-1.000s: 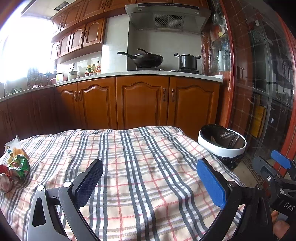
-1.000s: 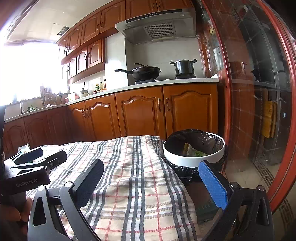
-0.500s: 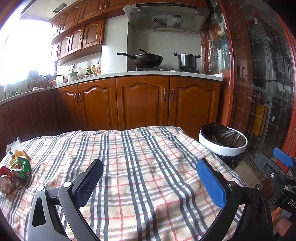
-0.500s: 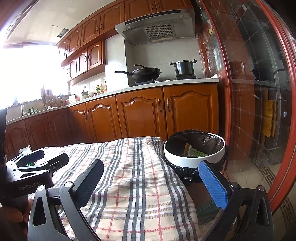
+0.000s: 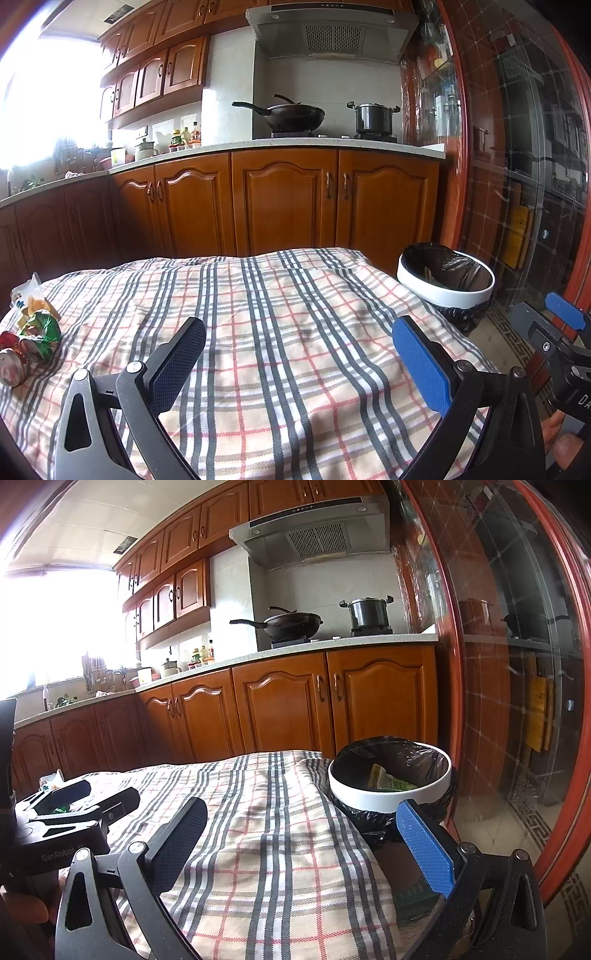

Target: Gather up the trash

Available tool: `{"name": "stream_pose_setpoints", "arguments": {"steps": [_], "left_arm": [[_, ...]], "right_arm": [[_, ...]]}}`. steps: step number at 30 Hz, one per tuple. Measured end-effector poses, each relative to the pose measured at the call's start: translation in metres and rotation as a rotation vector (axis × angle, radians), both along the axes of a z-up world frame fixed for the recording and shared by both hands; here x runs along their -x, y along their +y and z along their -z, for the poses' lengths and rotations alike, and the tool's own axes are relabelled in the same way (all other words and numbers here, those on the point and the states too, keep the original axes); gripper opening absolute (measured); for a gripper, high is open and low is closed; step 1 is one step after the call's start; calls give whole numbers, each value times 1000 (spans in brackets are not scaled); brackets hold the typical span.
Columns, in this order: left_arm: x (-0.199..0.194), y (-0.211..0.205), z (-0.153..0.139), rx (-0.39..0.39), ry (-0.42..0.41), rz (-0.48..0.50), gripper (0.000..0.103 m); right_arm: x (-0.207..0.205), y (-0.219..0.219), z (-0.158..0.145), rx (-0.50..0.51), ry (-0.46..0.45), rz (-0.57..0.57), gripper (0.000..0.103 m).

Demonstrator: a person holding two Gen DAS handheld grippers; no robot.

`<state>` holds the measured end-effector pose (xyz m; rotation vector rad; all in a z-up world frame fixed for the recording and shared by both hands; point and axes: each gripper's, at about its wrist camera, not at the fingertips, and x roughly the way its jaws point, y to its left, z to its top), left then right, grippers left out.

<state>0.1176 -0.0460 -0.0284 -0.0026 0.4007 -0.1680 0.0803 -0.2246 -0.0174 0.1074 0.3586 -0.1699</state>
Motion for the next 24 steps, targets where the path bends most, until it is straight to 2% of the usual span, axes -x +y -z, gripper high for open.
{"name": "stream_pose_setpoints", "arguments": {"steps": [24], "left_arm": [[-5, 4, 1, -3, 8, 6, 102]], "right_arm": [[-4, 3, -4, -7, 2, -18, 103]]}}
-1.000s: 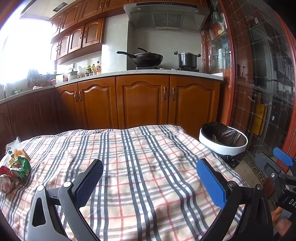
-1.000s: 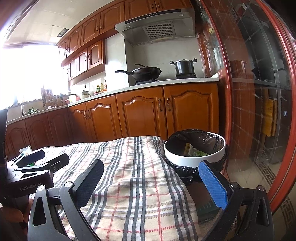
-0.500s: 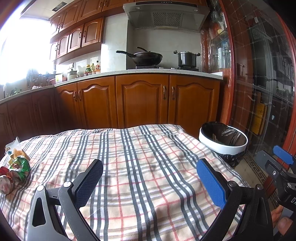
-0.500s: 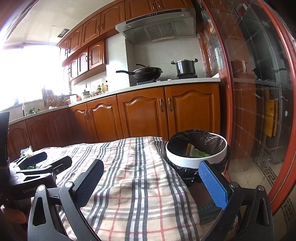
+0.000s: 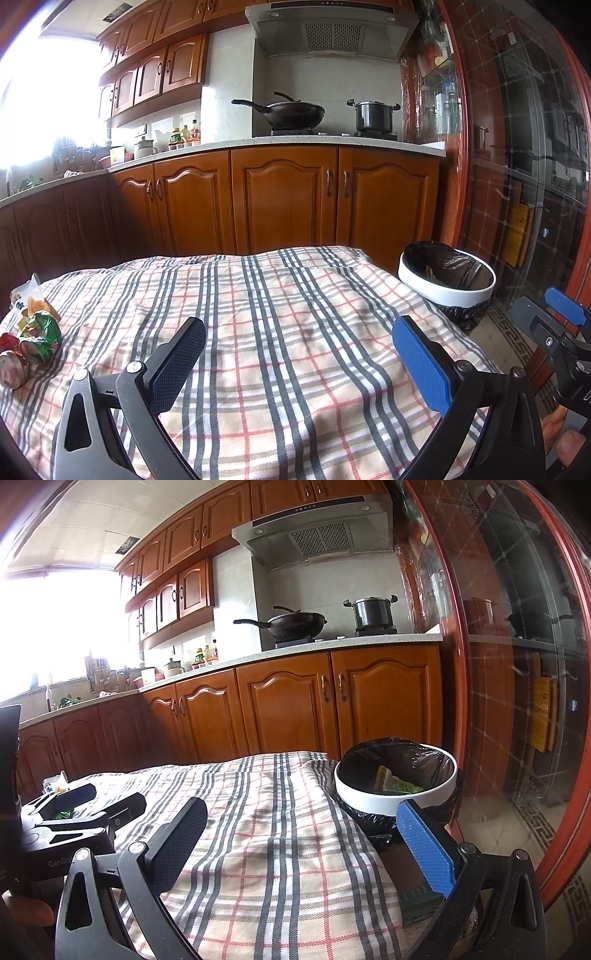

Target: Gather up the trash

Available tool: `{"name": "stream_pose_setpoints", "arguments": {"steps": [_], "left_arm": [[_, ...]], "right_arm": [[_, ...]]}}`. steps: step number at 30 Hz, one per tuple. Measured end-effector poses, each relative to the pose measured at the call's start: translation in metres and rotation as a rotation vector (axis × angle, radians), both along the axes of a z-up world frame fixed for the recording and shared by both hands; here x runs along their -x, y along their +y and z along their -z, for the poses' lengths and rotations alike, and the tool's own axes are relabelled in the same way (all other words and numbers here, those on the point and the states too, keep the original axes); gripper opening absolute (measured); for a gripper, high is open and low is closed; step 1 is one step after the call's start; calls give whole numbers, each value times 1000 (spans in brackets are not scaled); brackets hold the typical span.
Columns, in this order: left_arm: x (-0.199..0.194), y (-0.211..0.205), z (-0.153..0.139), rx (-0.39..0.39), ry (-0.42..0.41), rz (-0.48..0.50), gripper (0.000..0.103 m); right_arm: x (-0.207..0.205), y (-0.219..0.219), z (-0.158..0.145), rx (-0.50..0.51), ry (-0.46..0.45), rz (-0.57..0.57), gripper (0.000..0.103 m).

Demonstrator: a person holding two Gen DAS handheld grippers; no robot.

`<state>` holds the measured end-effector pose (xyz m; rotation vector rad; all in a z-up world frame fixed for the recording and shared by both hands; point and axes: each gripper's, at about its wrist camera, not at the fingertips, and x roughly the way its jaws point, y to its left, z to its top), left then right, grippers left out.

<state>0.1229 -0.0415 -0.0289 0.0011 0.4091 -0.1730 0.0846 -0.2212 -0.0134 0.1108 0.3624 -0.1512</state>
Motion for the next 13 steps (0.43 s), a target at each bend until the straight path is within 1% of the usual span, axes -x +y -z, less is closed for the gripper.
{"name": "stream_pose_setpoints", "arguments": {"steps": [13], "left_arm": [[-5, 5, 0, 8, 16, 11, 102]], "right_arm": [[-5, -1, -1, -6, 8, -5, 103]]}}
